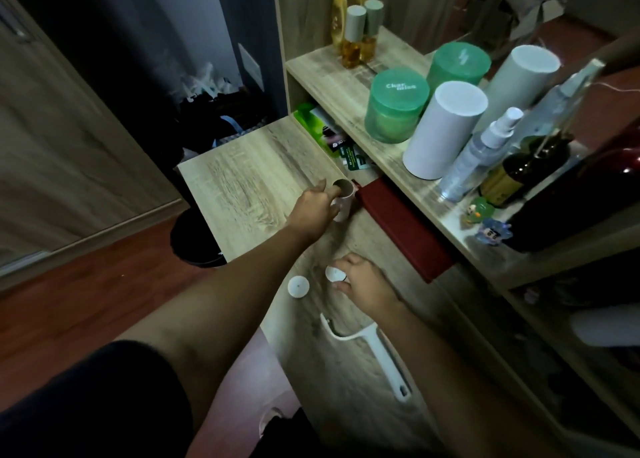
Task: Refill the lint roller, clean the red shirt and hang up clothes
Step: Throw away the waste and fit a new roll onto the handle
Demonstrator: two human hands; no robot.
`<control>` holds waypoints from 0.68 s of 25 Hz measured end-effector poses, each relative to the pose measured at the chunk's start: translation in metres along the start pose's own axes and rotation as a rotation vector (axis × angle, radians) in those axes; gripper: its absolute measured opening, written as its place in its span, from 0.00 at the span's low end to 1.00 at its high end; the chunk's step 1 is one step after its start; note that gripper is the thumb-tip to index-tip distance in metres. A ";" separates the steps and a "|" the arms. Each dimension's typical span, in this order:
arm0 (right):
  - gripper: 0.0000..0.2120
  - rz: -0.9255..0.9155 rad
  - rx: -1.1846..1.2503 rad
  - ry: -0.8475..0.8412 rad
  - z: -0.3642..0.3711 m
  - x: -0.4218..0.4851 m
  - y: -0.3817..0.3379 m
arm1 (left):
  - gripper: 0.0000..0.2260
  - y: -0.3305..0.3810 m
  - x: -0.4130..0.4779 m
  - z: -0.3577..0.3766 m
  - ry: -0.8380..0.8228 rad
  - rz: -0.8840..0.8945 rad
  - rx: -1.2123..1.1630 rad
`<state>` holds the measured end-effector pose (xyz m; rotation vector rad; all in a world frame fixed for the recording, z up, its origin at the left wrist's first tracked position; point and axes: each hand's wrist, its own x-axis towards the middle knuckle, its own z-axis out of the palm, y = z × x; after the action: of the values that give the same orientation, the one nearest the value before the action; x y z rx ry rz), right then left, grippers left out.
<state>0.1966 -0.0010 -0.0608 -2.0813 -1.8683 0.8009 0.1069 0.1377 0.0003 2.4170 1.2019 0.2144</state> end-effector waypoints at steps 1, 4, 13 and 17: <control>0.20 -0.009 0.004 0.005 0.000 0.000 0.001 | 0.12 0.000 0.001 0.002 0.005 -0.014 -0.026; 0.22 -0.018 0.038 0.026 -0.002 -0.001 0.001 | 0.09 0.001 -0.003 0.005 0.084 -0.033 -0.118; 0.22 0.098 0.764 0.476 -0.052 -0.048 -0.031 | 0.11 -0.015 -0.086 -0.052 0.281 -0.475 -1.125; 0.24 -0.023 0.858 0.520 -0.080 -0.085 -0.075 | 0.07 0.006 -0.135 -0.071 0.194 -0.539 -1.571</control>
<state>0.1732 -0.0568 0.0647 -1.5027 -1.0052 0.7649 0.0057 0.0496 0.0738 0.7125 1.0204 0.8308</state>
